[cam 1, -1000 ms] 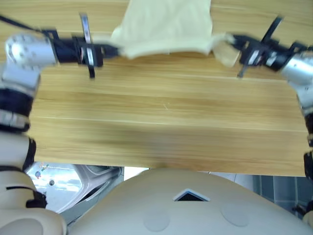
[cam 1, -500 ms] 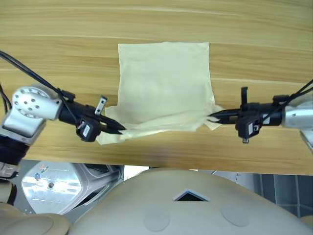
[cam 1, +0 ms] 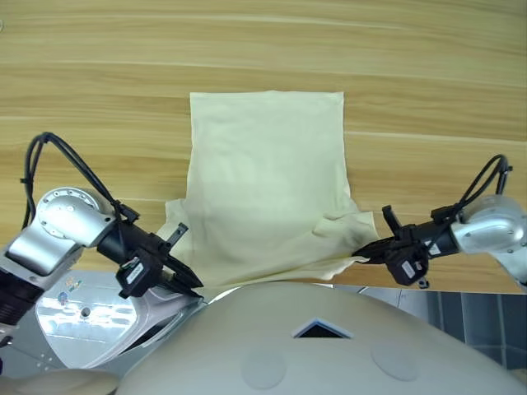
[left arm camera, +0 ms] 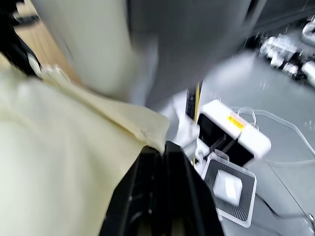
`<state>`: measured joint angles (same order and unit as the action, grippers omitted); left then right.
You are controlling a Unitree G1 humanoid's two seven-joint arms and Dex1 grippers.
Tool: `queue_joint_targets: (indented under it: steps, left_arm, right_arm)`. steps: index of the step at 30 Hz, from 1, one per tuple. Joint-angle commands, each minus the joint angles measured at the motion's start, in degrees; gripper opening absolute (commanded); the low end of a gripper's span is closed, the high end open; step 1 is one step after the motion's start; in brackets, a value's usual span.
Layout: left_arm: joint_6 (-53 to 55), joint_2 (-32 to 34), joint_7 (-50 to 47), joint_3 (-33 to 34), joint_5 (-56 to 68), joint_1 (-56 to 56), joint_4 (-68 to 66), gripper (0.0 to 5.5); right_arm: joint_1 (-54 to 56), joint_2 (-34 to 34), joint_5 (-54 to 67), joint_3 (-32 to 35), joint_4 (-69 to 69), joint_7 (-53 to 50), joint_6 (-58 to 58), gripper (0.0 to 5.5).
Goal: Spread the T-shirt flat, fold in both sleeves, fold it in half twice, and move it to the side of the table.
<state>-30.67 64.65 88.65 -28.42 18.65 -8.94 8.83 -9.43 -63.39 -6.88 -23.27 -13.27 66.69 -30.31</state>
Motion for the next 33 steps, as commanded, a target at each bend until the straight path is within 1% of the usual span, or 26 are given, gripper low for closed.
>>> queue_joint_targets:
  steps: [1, 2, 3, 5, 8, 13, 14, 15, 16, 18, 19, 22, 24, 27, 29, 30, 31, 32, 33]
  left_arm:
    - [-6.37, -4.60, -6.09, -1.23, -18.41, 2.53, -11.50, 0.22]
    - [-6.41, -4.63, -6.12, -1.32, -19.44, 2.64, -12.19, 0.37]
    - [-6.32, -4.39, -5.61, -1.49, -19.49, 2.57, -12.20, 0.47]
    - [-5.51, -3.32, -3.80, -2.09, -17.77, 2.15, -11.57, 0.64]
    - [-4.29, -2.24, -2.23, -2.31, -15.74, 1.79, -11.01, 1.10]
    - [-2.44, -5.06, -5.00, 0.85, -12.34, 5.04, -10.63, 1.82]
    - [-2.28, -5.80, -5.95, 1.49, -12.00, 5.56, -10.35, 1.86]
    - [-2.73, -5.83, -6.11, 2.04, -11.29, 5.69, -9.79, 1.96]
    - [-2.88, -4.50, -4.50, 2.44, -8.66, 4.93, -8.45, 1.96]
    - [-3.03, -1.79, -1.55, 4.04, -2.59, 3.27, -5.45, 1.96]
    - [-1.87, -0.55, -0.13, 5.91, 2.74, 2.65, -3.18, 1.96]
    - [2.39, 2.78, 3.27, 14.07, 20.56, 2.00, 3.37, 1.96]
    - [4.18, 3.60, 3.72, 18.93, 29.55, 2.57, 5.81, 1.96]
    - [5.75, 4.32, 3.82, 22.83, 35.37, 2.31, 7.91, 1.96]
    - [10.04, 1.11, 2.71, 25.47, 36.86, 6.40, 6.76, 1.96]
    - [10.55, -0.87, 2.08, 26.36, 35.80, 9.12, 5.15, 1.77]
    - [10.76, -3.21, 0.05, 26.90, 33.75, 12.36, 3.48, 1.70]
    - [9.60, -6.25, -2.09, 26.81, 29.89, 16.10, 1.35, 1.43]
    - [8.15, -9.36, -4.40, 26.23, 25.19, 19.86, -1.00, 1.31]
  right_arm:
    - [-0.62, 2.56, -9.69, -3.08, 3.28, -1.95, 1.61, 0.00]
    - [-0.53, 1.99, -9.17, -3.20, 3.24, -1.36, 1.25, 0.00]
    - [-0.34, 1.49, -8.43, -3.19, 3.07, -0.73, 1.15, 0.23]
    - [-0.08, 0.68, -7.27, -3.15, 2.64, 0.21, 1.04, 0.48]
    - [-0.41, 0.13, -5.02, -2.93, 1.59, 0.66, 1.63, 0.96]
    - [-0.52, 0.47, -2.22, -1.50, -0.32, -0.56, 2.75, 1.72]
    - [-0.75, 0.18, -1.39, -1.21, -1.04, -0.38, 2.79, 1.80]
    - [-1.04, -0.34, -0.50, -0.81, -1.89, -0.13, 2.70, 1.83]
    - [-1.48, -1.15, 1.41, -0.27, -3.23, 0.40, 2.61, 1.83]
    - [-2.41, -2.64, 6.51, 1.23, -6.31, 1.38, 2.83, 1.83]
    - [-3.07, -3.66, 10.64, 2.89, -8.49, 1.67, 2.89, 1.83]
    - [-4.05, -6.48, 24.04, 10.86, -13.77, 1.76, 3.27, 1.83]
    - [-3.60, -6.86, 29.82, 16.95, -14.25, 1.61, 3.10, 1.83]
    - [-3.15, -6.25, 33.93, 23.91, -12.57, 2.27, 3.14, 1.83]
    - [-2.25, -5.21, 34.70, 27.65, -11.72, 1.72, 3.49, 1.83]
    - [-0.48, -4.38, 35.10, 28.72, -11.27, 0.74, 4.36, 1.83]
    - [2.71, -2.84, 33.63, 28.51, -10.38, -1.39, 5.54, 1.68]
    - [6.65, -0.42, 30.33, 26.95, -9.51, -3.93, 7.02, 1.46]
    - [10.70, 2.54, 24.94, 24.41, -8.43, -6.98, 8.75, 1.30]
